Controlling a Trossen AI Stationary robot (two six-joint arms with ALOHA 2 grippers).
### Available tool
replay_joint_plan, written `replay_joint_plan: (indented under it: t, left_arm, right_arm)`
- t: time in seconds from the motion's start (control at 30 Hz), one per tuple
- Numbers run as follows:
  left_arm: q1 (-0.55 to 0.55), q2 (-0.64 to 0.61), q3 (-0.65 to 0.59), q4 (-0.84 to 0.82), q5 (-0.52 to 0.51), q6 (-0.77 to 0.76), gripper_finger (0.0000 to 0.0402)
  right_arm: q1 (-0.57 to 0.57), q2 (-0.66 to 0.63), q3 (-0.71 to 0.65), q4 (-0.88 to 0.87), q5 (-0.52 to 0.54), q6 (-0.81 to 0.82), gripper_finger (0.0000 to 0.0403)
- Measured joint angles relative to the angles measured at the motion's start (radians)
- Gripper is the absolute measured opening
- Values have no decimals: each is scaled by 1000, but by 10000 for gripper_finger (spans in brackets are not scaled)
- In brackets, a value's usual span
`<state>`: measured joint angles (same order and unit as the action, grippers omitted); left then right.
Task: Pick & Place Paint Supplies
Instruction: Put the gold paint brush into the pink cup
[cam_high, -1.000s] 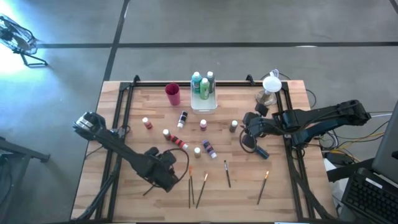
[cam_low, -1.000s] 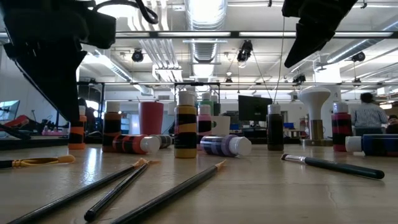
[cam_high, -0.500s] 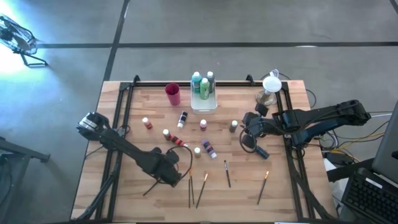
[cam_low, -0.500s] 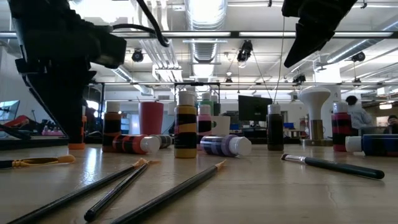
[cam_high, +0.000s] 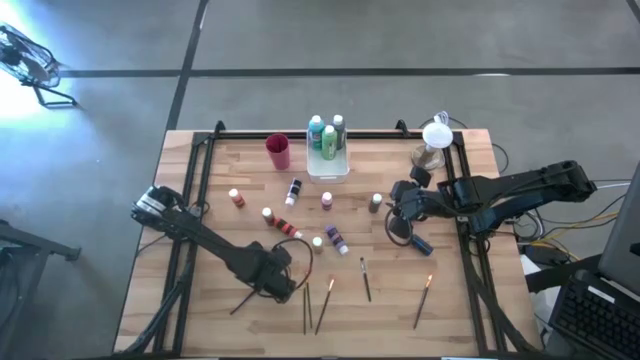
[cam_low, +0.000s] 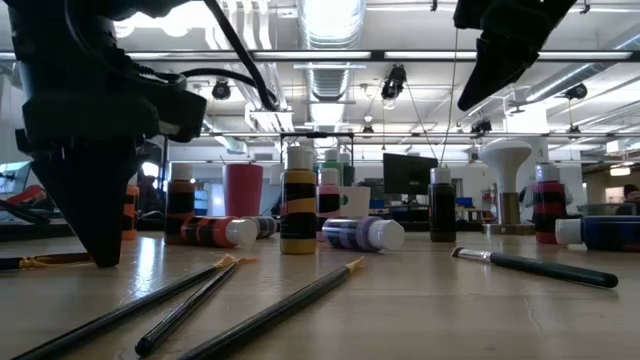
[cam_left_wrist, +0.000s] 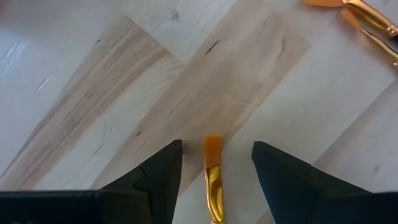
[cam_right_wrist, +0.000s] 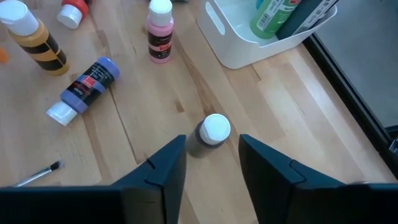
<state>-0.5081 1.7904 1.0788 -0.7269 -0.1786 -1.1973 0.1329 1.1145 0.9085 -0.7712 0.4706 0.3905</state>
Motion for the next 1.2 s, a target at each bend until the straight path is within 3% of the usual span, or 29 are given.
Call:
replay_joint_plan:
  t: [0.27,0.77,1.0,1.2]
  left_arm:
    - [3,7,1,3,20,7,188]
    - [3,3,-1,3,31,26,14]
    - [3,-35,-6,-8,41,74,4]
    - [-7,-179,-4,-9,-1,119,2]
  right_arm:
    - [0,0,-10,0,0,1,152]
    - [0,0,-33,0,1,1,97]
    - [0,0,-38,0,1,0,76]
    - [0,0,-40,-1,1,1,66]
